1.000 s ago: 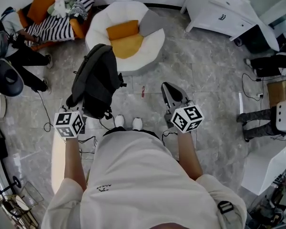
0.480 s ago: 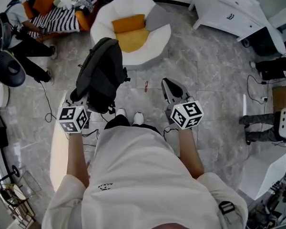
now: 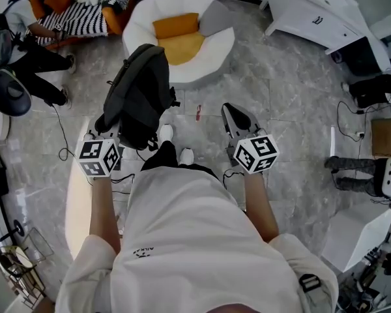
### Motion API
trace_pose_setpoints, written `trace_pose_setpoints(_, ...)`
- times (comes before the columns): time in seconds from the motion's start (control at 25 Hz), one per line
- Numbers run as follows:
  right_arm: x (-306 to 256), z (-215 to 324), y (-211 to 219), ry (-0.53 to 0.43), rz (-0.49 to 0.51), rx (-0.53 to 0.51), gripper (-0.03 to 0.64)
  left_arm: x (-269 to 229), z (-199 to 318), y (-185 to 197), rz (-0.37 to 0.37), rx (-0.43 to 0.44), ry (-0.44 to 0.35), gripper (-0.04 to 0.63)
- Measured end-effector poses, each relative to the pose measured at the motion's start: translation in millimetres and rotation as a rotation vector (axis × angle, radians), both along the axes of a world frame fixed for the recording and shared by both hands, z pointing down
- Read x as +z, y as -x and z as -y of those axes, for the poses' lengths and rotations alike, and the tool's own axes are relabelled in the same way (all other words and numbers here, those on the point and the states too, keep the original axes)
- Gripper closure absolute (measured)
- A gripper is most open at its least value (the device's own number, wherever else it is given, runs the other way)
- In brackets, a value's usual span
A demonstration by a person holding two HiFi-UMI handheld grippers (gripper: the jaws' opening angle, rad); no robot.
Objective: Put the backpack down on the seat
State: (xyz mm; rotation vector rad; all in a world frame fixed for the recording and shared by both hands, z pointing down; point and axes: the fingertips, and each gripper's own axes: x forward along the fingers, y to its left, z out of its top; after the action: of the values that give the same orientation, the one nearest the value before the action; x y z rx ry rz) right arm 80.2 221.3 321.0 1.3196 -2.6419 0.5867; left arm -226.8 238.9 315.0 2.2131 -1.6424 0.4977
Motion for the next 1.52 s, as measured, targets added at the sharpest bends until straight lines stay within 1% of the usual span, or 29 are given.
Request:
trace_pose_setpoints(0.28,3.0,12.1,7.4,0.004,-0.008,-0.009,0.592,8.5,13.8,5.2,0.006,-0.002,0.009,0.522)
trace_pose_setpoints(0.52,7.4,36.7,13.6,0.021,-0.012,0.005,0.592,15.7,40.5,12.3,-0.006,0.01,0.025,0.522)
trace_pose_setpoints(0.68,9.5,58.1,25.0,0.029,-0.026,0.003,0.592,18.0,61.6,21.9,-0.021,0.014,0.032,0.522)
trace_pose_setpoints(0.84,8.5,83.8,40.5,0.029,-0.026,0.001,0.592,19.5,85.6,34.2,-0.027,0.02,0.032,0.522)
trace_pose_setpoints(1.08,13.2,122.6,65.4,0.043,-0.041,-0.002,0.592,29.1,128.3,52.4,-0.015,0.04,0.047,0.522)
trace_pose_setpoints(1.52,6.3,191.6,92.3,0.036,-0.059,0.04,0.592,40.1,206.2,69.9,-0.03,0.118,0.065,0.522)
